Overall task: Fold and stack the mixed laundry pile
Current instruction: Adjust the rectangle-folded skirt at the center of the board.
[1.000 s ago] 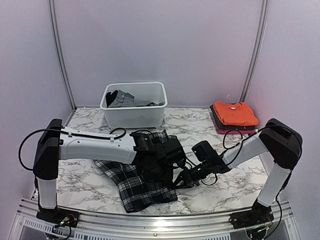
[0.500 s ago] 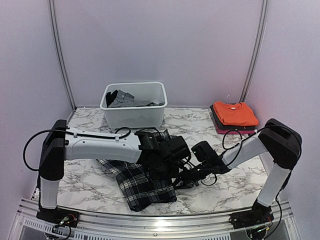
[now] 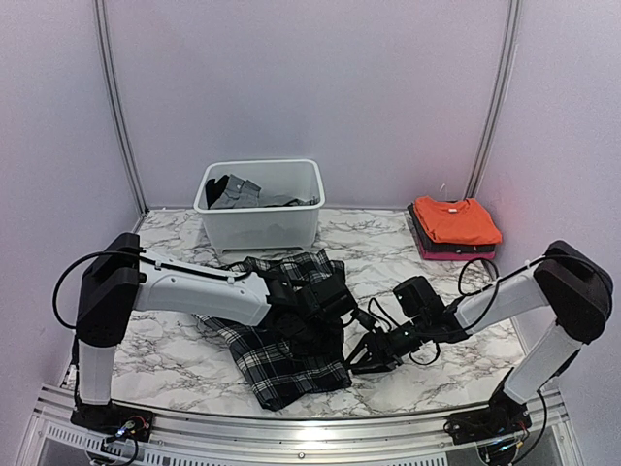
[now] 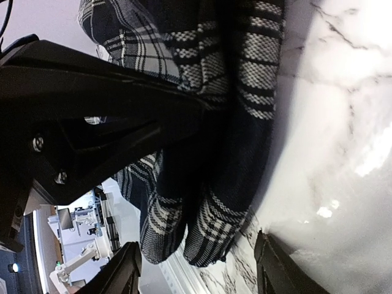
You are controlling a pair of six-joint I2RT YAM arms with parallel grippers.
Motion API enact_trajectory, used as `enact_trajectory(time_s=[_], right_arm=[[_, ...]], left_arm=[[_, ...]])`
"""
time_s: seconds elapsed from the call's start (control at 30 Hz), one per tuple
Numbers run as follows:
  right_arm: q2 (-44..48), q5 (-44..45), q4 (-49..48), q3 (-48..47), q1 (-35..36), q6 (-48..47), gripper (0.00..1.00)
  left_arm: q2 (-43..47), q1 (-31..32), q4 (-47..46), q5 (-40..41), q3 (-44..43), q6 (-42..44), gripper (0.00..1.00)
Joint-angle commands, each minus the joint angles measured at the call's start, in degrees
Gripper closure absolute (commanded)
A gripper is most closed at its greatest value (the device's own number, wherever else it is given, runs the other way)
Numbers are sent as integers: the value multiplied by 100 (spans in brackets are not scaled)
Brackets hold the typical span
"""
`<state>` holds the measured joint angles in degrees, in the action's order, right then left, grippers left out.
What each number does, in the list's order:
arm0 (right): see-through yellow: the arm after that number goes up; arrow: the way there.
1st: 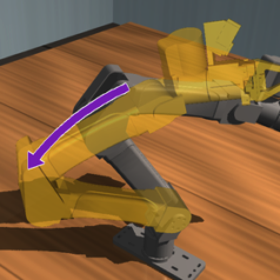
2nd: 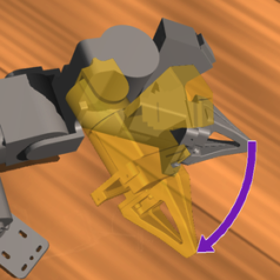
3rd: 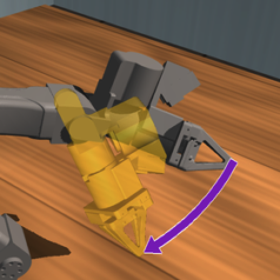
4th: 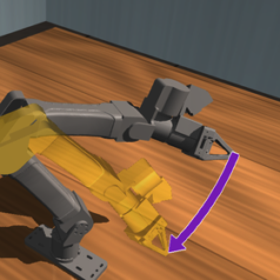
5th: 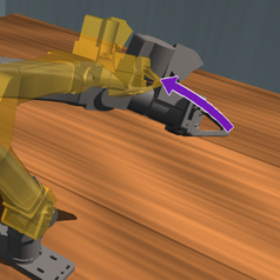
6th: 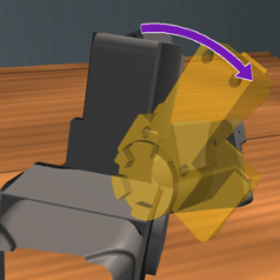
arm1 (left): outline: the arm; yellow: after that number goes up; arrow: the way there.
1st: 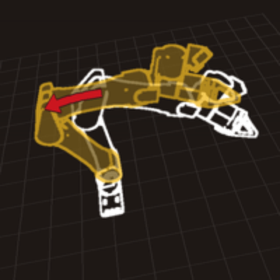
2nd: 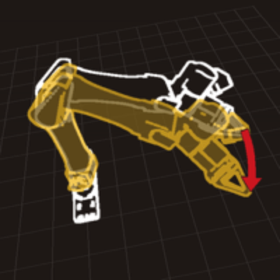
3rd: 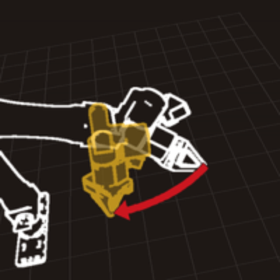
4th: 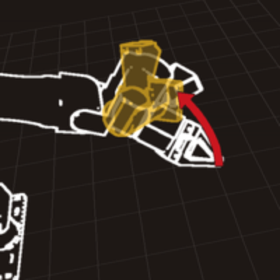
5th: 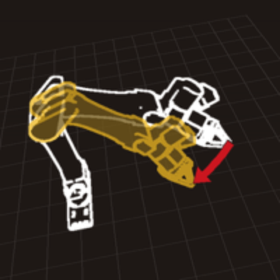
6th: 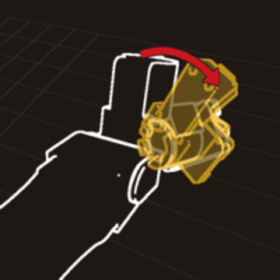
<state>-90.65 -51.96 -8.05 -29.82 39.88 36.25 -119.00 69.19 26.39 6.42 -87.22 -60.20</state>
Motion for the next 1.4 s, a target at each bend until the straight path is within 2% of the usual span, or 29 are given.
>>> enact_trajectory(time_s=[0.0, 0.13, 0.3, 0.37, 0.43, 0.5, 0.6, 0.67, 0.73, 0.87, 0.97, 1.13, 1.3, 1.37], right_arm=[[-307, -265, -496, -140, -32, 77, 41], [-614, -303, -907, -235, -22, 284, 38], [-971, -128, -604, -710, 82, 84, 38], [-1143, -88, -477, -879, 193, 2, 43], [-1270, -30, -391, -929, 223, -54, 54], [-1320, 19, -414, -842, 214, -29, 71], [-1337, 72, -543, -642, 165, 51, 96], [-1360, 109, -587, -541, 118, 107, 100], [-1425, 0, -745, -470, 76, 180, 100], [-1493, -68, -728, -501, 19, 155, 100], [-1499, -65, -556, -528, -34, 55, 100], [-1510, -92, -305, -556, -43, -126, 100], [-1569, -68, 52, -572, -75, -391, 100], [-1601, -61, 195, -577, -66, -519, 100]], left_arm=[[48, -28, -324, -140, -85, 120, 100], [80, -30, -349, -189, -24, 142, 100], [85, -33, -448, -229, -43, 227, 100], [69, -56, -451, -227, -128, 304, 100], [141, -128, -456, -228, -114, 332, 99], [380, -242, -472, -203, 24, 362, 85], [1123, -325, -498, 194, 423, 527, 47], [1730, -320, -534, 413, 817, 670, 30], [2478, -298, -764, 334, 1491, 690, 23], [3480, -173, -2446, -539, 3447, 428, 30], [3778, 66, -3593, -864, 4466, 217, 37], [3312, 139, -4324, -1015, 5041, 161, 46], [2525, 169, -5425, -1070, 5838, -658, 61], [2547, 191, -5458, -1055, 5924, -550, 64]])
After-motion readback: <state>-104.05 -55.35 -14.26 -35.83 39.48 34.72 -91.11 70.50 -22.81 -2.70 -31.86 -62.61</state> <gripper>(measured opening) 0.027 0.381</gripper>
